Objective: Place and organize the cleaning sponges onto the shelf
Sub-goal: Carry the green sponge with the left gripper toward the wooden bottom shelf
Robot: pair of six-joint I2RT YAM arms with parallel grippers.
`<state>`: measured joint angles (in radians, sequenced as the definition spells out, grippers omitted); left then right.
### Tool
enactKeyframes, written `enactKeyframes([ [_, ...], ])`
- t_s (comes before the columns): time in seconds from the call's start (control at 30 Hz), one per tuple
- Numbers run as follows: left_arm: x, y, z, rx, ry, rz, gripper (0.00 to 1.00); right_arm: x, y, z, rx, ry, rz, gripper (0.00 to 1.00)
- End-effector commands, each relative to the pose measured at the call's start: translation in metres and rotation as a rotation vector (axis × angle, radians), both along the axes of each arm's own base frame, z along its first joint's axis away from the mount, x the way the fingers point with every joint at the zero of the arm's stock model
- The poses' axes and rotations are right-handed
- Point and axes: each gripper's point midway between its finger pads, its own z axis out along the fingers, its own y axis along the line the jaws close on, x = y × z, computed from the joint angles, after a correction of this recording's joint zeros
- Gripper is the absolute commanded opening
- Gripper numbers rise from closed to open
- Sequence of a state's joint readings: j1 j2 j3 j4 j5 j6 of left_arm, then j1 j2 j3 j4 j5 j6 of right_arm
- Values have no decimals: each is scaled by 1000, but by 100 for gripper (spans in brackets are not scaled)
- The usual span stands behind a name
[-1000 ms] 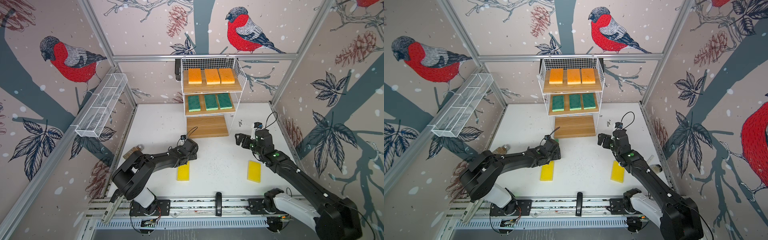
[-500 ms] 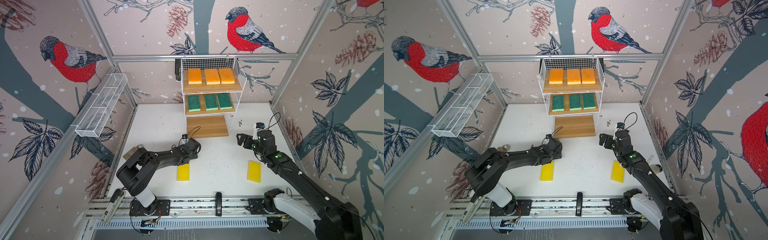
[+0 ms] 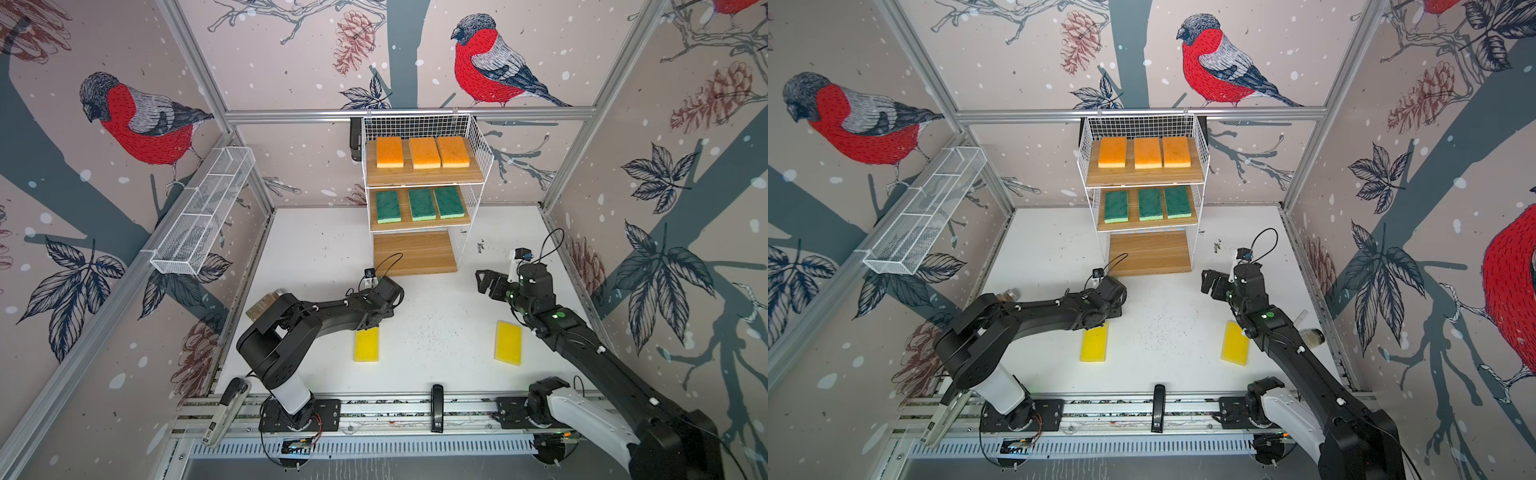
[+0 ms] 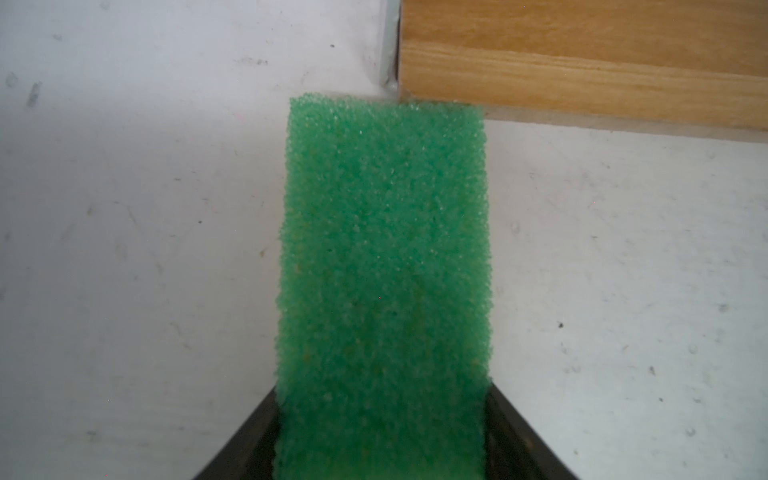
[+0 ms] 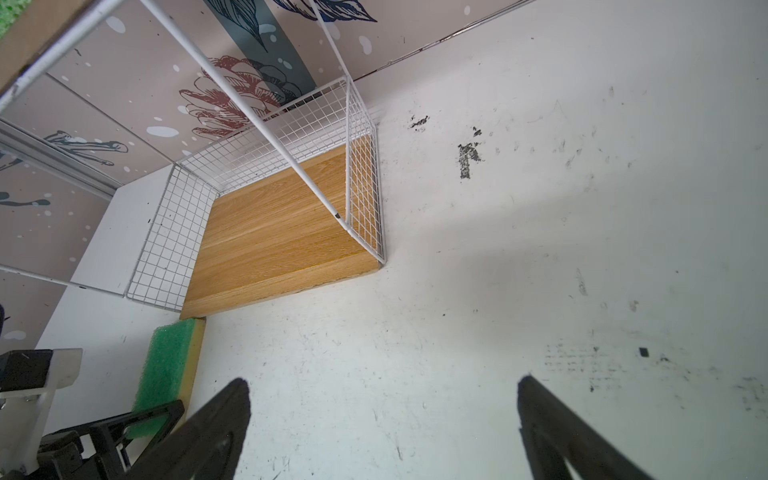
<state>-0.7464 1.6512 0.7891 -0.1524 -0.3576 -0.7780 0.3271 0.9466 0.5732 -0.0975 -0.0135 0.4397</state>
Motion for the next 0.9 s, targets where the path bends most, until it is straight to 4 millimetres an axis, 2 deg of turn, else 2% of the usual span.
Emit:
enactKeyframes([
  [0.0,-9,2,2,18,33,-14,66,1,1,6,4,-30,17,100],
  [0.57,-22,-39,59,-50,-100,-126,63,-13,-6,10,27,-66,7,100],
  [0.87,-22,-48,74,-106,-174,-153,62,-20,-7,9,56,-88,4,100],
])
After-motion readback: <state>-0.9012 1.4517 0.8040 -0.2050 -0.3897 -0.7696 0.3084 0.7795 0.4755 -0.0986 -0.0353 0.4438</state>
